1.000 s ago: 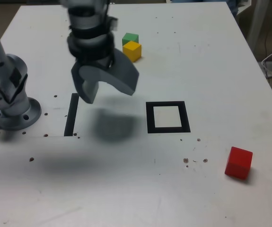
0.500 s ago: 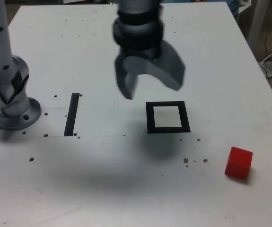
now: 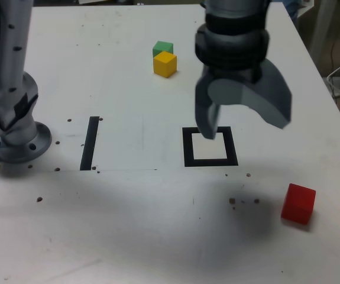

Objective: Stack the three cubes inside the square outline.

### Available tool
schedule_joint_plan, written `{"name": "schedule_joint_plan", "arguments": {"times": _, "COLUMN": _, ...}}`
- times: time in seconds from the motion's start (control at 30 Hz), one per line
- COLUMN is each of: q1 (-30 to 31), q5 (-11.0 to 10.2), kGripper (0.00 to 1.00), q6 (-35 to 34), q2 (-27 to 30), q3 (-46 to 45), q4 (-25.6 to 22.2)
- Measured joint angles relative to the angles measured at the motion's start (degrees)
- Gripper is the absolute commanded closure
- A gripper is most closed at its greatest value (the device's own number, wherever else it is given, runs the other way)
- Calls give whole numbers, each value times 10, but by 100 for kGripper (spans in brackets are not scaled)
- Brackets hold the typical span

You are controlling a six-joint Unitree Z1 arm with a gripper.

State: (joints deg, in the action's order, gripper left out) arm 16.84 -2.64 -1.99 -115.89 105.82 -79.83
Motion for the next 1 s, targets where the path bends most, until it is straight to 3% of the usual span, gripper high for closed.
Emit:
{"name": "schedule_joint_plan", "arguments": {"times": 0.5, "q1": 51, "q5": 4, "kGripper": 0, "q6": -16, "q2": -130, "q3": 127, "q4": -37}}
{"name": "schedule_joint_plan", "arguments": {"times": 1.0, "q1": 55, "q5": 2, "kGripper": 2, "q6": -17, "q2": -196, "q3": 198, "q4": -39}}
